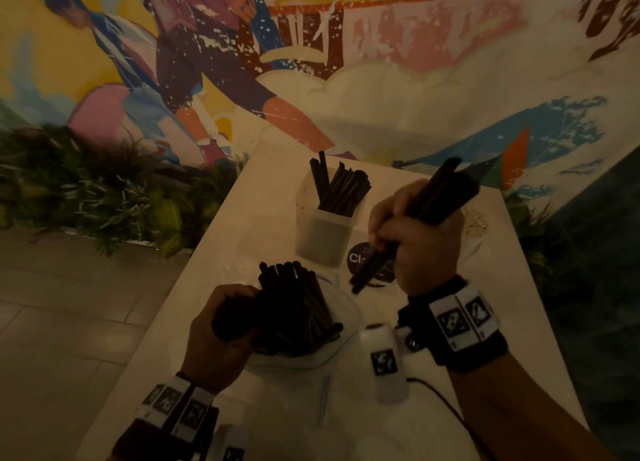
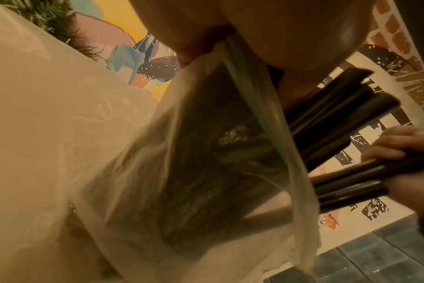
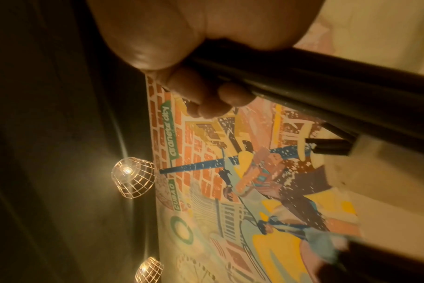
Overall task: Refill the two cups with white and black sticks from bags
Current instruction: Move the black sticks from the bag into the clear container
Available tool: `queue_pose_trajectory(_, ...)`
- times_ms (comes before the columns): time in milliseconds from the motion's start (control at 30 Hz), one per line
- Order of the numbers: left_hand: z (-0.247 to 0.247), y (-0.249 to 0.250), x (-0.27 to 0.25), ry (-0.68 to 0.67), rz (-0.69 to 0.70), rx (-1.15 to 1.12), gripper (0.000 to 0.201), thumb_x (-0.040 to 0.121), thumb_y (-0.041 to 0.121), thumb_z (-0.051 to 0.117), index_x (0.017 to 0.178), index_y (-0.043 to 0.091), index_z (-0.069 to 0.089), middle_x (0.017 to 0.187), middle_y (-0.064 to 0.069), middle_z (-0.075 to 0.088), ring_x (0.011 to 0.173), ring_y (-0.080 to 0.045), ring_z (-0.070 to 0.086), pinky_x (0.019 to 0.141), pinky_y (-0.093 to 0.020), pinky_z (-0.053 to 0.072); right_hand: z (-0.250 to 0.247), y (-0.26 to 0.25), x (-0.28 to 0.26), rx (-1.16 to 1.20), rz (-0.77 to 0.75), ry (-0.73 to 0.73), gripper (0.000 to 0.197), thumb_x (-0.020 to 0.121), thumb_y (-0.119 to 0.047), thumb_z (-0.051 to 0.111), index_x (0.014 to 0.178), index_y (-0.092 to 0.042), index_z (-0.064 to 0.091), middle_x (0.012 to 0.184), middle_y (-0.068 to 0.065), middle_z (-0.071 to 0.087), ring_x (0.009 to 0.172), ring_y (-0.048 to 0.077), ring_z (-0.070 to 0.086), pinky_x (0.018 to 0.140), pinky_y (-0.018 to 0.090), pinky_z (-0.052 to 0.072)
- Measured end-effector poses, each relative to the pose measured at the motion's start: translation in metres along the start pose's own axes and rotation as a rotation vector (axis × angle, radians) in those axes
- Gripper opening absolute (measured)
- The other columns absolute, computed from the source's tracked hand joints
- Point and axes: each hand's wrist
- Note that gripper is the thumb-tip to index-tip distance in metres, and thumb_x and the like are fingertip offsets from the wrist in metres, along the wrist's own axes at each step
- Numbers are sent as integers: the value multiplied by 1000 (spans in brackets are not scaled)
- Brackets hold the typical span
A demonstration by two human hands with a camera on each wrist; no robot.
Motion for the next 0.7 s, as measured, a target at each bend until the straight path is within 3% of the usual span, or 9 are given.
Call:
queue_pose_trajectory(167, -1, -1, 0, 1, 3, -12, 39, 62, 28, 74, 97, 37, 60, 103, -4, 64, 97, -27, 64, 87, -44, 54, 8, -11, 50, 24, -166, 77, 37, 70, 26, 45, 68, -11, 44, 57, 1, 58, 52, 20, 52, 52, 31, 43)
queue_pose_trajectory(333, 0, 2, -1, 7, -8, -39, 38, 62, 28, 74, 96, 37, 61, 103, -6, 64, 98, -27, 63, 89, -41, 54, 17, 9, 87, 130, -231, 106, 35, 72, 26, 47, 69, -9, 47, 66, 6, 60, 68, 23, 58, 71, 36, 52)
queue_pose_trajectory(500, 1, 3, -2, 9, -14, -39, 39, 61, 28, 73, 96, 38, 61, 105, -3, 65, 99, -24, 64, 87, -31, 54, 12, 57, 95, -51, -81, 116, 38, 72, 26, 47, 66, -12, 49, 70, 12, 58, 75, 28, 58, 82, 34, 53)
queue_pose_trajectory(567, 0, 3, -3, 11, -13, -41, 39, 61, 28, 73, 96, 39, 61, 105, -1, 65, 98, -21, 64, 86, -27, 54, 7, 73, 93, -117, -3, 127, 37, 74, 25, 50, 65, -11, 50, 72, 12, 58, 77, 27, 59, 81, 28, 54)
queue_pose_trajectory(633, -1, 2, -3, 13, -13, -35, 39, 60, 27, 73, 96, 39, 61, 105, -1, 65, 97, -21, 64, 86, -27, 54, 1, 85, 93, -212, 55, 177, 32, 78, 16, 58, 66, -14, 55, 75, 8, 61, 79, 22, 61, 80, 27, 54)
queue_pose_trajectory(700, -1, 1, -3, 18, -21, -35, 40, 59, 26, 73, 96, 37, 61, 105, -2, 65, 97, -21, 64, 86, -29, 54, -4, 92, 95, -388, 26, 218, 26, 77, -2, 67, 70, -26, 58, 78, -3, 64, 82, 18, 64, 82, 36, 54)
Point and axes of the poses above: each hand's wrist, its own x-axis towards the middle knuckle, its own z-axis out of the palm, y = z × x
